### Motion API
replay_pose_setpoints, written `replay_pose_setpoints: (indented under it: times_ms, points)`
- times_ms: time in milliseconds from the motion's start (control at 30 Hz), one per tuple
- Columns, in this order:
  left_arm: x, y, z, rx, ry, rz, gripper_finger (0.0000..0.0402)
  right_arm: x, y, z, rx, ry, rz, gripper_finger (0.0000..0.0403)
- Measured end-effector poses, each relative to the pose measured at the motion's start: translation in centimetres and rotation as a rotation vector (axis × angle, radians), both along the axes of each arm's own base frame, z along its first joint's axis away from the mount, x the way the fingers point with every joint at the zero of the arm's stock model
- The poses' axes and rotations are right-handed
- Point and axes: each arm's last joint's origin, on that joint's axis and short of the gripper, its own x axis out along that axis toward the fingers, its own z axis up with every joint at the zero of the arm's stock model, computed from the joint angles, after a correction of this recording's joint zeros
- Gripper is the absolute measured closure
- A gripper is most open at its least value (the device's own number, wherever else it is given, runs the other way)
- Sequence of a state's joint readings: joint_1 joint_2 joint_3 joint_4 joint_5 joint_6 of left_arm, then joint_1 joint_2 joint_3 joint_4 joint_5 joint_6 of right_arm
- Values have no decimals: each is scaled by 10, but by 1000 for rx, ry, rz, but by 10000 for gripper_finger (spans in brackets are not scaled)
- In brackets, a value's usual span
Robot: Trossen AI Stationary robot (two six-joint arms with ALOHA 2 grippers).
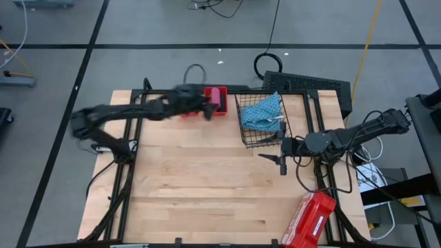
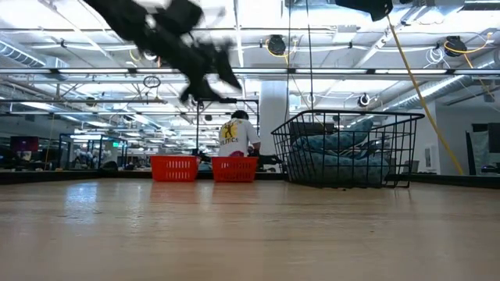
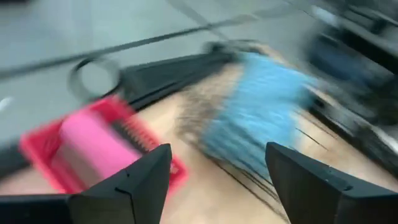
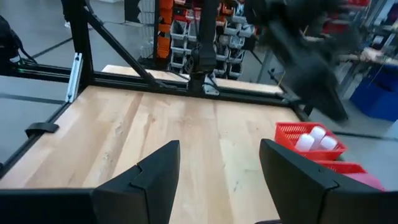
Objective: Pick & Place Medicine items
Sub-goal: Return to Home Position
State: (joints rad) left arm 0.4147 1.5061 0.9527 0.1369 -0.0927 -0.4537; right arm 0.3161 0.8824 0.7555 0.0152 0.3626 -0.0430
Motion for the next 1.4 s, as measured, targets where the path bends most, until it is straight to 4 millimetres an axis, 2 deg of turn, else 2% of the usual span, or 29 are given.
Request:
replay_pose_setpoints:
  times_ms: [133,233,367,467,800,900,1100,1400]
  points:
    - [-56,-37,69,218,-16,-328,143,-6,-2,5,-38,-26,7,193]
    - [-106,-62,99,346,-11,-452,146,-12,-4,11,-29,-56,7,193]
    - [-170,-91,113,352,-15,-475,146,-15,-5,15,-24,-86,6,193]
    - [-197,-104,103,416,-54,-489,147,-15,-5,14,-44,-84,8,193]
    - [-211,-118,-6,429,-306,-520,147,-18,-6,16,-34,-90,0,193]
    - [-212,-121,-25,438,-378,-532,147,-23,-9,16,19,-82,-33,193]
    - [-212,-125,-47,421,-419,-520,147,-38,-14,-5,70,-71,-4,193]
    - [-211,-131,-44,483,-435,-504,146,-65,-27,-39,187,-161,-39,193]
